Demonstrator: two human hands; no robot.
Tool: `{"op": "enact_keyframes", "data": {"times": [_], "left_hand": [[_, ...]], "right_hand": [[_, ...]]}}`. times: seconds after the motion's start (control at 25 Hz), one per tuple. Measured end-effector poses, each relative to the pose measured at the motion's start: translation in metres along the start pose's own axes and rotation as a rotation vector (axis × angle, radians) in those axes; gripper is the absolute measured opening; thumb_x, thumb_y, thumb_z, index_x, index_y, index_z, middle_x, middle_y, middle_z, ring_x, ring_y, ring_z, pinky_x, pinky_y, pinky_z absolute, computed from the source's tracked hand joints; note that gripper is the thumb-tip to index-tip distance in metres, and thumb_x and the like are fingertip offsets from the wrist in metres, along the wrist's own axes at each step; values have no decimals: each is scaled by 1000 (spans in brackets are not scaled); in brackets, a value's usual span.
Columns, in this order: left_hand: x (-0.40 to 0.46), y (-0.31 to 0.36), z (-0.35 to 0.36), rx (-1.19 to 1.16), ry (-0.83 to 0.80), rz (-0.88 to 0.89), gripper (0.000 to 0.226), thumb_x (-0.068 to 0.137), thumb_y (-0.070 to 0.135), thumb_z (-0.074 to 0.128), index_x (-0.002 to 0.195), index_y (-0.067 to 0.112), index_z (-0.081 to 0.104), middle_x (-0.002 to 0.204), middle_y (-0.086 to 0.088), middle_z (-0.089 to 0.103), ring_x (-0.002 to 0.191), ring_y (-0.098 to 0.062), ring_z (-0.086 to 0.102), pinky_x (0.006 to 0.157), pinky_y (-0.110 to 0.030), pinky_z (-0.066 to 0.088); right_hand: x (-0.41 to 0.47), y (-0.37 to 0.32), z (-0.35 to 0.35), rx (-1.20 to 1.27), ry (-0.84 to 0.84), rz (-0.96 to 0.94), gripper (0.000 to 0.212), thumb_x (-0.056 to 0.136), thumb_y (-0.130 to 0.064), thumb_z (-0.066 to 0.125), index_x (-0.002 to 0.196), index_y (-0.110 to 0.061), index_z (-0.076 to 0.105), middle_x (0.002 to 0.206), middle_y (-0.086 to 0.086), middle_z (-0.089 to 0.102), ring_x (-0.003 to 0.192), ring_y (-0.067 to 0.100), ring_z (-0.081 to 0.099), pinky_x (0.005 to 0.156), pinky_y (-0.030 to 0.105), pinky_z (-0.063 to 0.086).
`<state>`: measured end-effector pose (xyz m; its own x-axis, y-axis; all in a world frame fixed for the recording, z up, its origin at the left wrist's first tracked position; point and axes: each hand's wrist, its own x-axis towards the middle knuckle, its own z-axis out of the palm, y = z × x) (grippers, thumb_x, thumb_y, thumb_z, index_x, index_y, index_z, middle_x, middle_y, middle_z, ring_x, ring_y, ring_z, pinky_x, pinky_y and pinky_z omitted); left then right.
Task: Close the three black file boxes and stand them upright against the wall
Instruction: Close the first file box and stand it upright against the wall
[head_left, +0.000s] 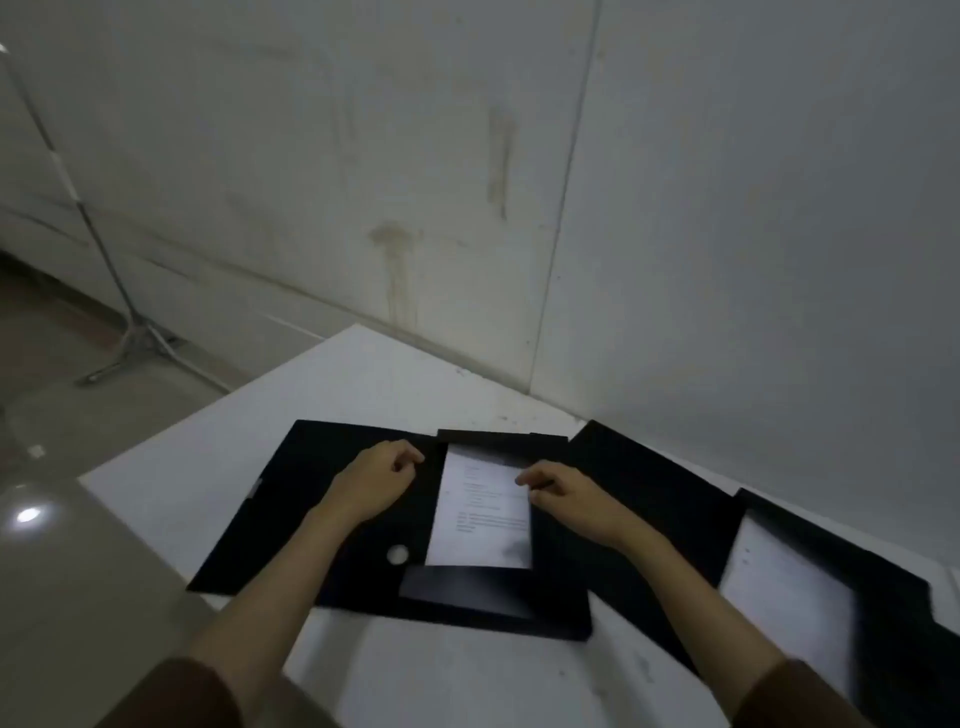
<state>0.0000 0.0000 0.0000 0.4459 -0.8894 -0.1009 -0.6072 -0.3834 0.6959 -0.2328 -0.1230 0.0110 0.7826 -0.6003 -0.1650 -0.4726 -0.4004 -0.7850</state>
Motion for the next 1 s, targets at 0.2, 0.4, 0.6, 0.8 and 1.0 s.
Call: {"op": "enact_keyframes", "data": {"times": [0.2, 0.4, 0.6, 0.8, 1.0], "left_hand": [[-3, -85, -17, 44, -25, -118, 30, 90, 16, 48, 117, 19, 60, 124, -8, 56, 115, -22, 52, 102, -42, 44], [-18, -158, -18, 123, -96, -238, 38, 91, 20, 47, 128, 20, 48, 135, -12, 44, 126, -29, 38, 105, -39, 37], [-39, -204, -18, 209, -110, -388, 52, 91, 26, 47, 140, 21, 32, 150, -12, 25, 136, -33, 22, 110, -40, 27], [-53, -224, -22, 229, -113, -522, 63, 90, 28, 45, 145, 33, 15, 157, -16, 0, 144, -33, 3, 119, -46, 9], [-55, -228, -26, 118, -3, -585, 54, 91, 24, 46, 142, 30, 28, 156, -18, 4, 142, -37, 9, 116, -44, 12]], "right_hand": [[30, 8, 86, -36, -104, 113, 27, 92, -13, 46, 116, -19, 55, 133, 2, 48, 116, 9, 45, 101, 24, 35], [45, 12, 154, -160, -111, 207, 33, 92, -19, 43, 124, -24, 47, 135, 2, 47, 122, 20, 45, 104, 36, 34], [43, 9, 199, -395, -41, 201, 46, 90, -34, 44, 134, -37, 34, 148, -8, 32, 140, 17, 21, 100, 38, 15], [38, 16, 219, -632, -23, 239, 52, 94, -45, 35, 142, -40, 19, 158, -10, 11, 147, 18, -2, 111, 61, -1], [43, 20, 220, -704, -30, 238, 53, 95, -49, 29, 145, -39, 14, 159, -10, 8, 147, 20, -2, 112, 62, -3]]}}
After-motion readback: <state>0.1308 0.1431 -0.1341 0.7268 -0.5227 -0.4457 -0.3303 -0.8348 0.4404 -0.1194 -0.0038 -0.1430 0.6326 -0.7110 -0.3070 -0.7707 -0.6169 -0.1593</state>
